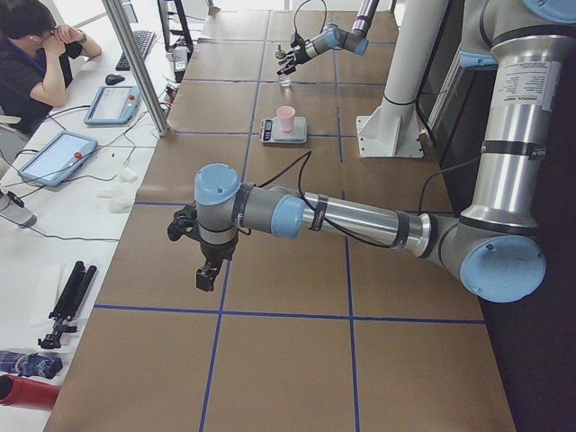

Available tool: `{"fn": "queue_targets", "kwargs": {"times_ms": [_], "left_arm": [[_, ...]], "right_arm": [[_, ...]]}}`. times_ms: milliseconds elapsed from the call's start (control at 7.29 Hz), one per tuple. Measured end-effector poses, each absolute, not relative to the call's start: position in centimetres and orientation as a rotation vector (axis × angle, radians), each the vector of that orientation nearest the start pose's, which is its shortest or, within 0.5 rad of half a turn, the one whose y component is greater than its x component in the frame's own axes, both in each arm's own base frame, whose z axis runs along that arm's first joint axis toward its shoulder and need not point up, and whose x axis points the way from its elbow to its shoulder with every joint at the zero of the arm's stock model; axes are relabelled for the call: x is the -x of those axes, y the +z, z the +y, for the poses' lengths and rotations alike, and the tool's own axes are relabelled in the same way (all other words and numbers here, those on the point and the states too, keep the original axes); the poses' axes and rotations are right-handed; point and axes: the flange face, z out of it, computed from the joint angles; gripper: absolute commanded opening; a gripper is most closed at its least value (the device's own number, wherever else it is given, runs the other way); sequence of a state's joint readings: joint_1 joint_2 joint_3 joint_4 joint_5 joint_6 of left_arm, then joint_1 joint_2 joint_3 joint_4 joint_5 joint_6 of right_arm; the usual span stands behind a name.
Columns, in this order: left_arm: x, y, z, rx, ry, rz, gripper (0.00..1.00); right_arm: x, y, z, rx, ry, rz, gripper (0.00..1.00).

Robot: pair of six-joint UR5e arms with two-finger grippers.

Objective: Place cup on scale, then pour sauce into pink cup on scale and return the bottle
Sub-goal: 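Lower the bottle onto the table with the right gripper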

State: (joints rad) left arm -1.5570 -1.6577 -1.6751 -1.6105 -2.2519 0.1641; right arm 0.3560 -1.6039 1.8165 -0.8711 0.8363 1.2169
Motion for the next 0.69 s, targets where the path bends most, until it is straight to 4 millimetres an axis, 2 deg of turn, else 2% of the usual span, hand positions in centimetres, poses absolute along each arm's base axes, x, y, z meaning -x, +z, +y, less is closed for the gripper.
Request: {"fn": "queue_targets", "kwargs": {"times_ms": [411, 685], "left_arm": [[6.3, 56.3, -53.8, -0.274, 0.249, 0.661, 1.00], [6.3, 56.3, -53.8, -0.274, 0.249, 0.661, 1.00]], "right_arm": [[39.1, 47.1, -35.0, -0.930, 0.338, -0.596, 1.00], [38.3, 48.3, -32.5, -0.906, 0.309, -0.601, 1.00]]}}
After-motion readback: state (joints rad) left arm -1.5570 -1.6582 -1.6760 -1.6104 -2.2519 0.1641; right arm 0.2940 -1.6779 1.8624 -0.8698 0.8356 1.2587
